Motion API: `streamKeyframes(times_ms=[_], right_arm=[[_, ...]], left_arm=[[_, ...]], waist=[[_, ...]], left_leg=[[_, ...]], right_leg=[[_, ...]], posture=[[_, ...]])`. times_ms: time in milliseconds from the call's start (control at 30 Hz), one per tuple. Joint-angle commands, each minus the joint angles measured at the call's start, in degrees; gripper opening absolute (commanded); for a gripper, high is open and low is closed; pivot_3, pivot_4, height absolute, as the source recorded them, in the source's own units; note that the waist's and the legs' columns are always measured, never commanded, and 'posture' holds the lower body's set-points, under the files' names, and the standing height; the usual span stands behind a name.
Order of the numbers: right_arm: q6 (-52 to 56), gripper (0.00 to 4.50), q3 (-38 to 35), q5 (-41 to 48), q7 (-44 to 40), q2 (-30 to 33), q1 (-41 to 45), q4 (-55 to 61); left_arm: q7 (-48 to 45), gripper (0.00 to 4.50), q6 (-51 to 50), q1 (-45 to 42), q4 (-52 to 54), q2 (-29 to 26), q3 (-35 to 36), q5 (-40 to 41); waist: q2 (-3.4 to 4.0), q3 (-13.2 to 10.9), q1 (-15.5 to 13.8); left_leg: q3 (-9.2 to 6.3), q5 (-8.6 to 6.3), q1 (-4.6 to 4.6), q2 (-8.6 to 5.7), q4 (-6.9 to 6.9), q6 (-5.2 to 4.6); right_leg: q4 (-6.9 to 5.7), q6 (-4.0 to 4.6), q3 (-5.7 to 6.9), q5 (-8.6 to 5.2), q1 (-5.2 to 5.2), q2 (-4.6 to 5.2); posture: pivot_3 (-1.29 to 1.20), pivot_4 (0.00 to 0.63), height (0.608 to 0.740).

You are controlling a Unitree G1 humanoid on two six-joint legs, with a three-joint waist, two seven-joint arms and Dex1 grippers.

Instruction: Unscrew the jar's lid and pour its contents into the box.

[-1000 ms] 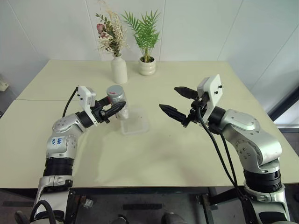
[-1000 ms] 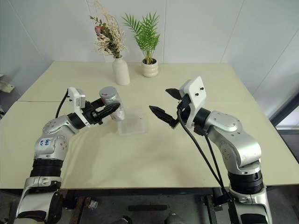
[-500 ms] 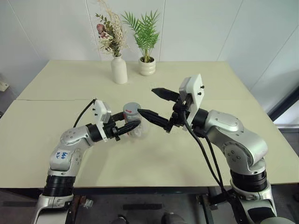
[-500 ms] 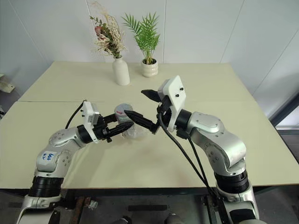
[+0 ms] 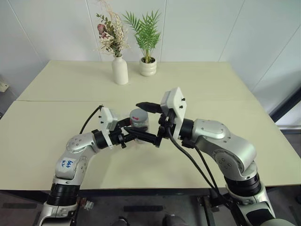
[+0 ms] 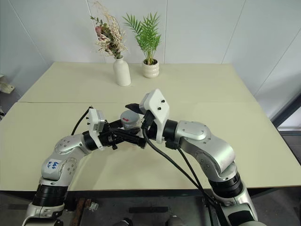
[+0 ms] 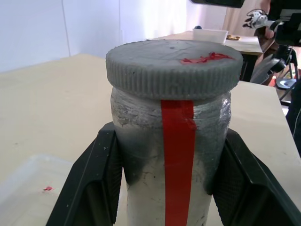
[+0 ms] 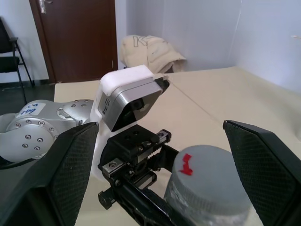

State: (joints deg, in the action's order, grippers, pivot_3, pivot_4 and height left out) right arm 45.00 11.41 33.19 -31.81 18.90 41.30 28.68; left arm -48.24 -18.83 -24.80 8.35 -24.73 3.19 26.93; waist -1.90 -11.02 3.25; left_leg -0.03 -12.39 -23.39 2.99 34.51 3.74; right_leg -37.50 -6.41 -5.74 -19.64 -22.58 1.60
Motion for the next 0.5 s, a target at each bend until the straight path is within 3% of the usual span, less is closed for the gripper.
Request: streamKeyframes(times_ms=[33, 500], right_arm=[[-1.79, 4.50, -0.12, -0.99, -0.17, -0.44, 0.37, 0.00], [-0.71, 4.50, -0.09, -2.52, -2.72, 1.36, 1.51, -4.24]], left_arm=[[-0.49, 2.13, 1.85, 0.76, 3.17, -0.02, -0.49, 0.28], [-3.09, 2.13, 9.64, 1.30, 1.17, -0.12, -2.43, -1.57]], waist=[[0.00, 0.00, 0.00], [0.00, 0.00, 0.00]], left_leg=[[0.00, 0.00, 0.01, 0.00, 0.00, 0.00], [0.01, -0.02, -0.01, 0.00, -0.01, -0.04]], right_leg=[[0.00, 0.00, 0.00, 0.00, 0.00, 0.00], [0.07, 0.01, 0.00, 0.00, 0.00, 0.01]], posture=[[0.00, 0.150, 0.740], [0.00, 0.150, 0.740]])
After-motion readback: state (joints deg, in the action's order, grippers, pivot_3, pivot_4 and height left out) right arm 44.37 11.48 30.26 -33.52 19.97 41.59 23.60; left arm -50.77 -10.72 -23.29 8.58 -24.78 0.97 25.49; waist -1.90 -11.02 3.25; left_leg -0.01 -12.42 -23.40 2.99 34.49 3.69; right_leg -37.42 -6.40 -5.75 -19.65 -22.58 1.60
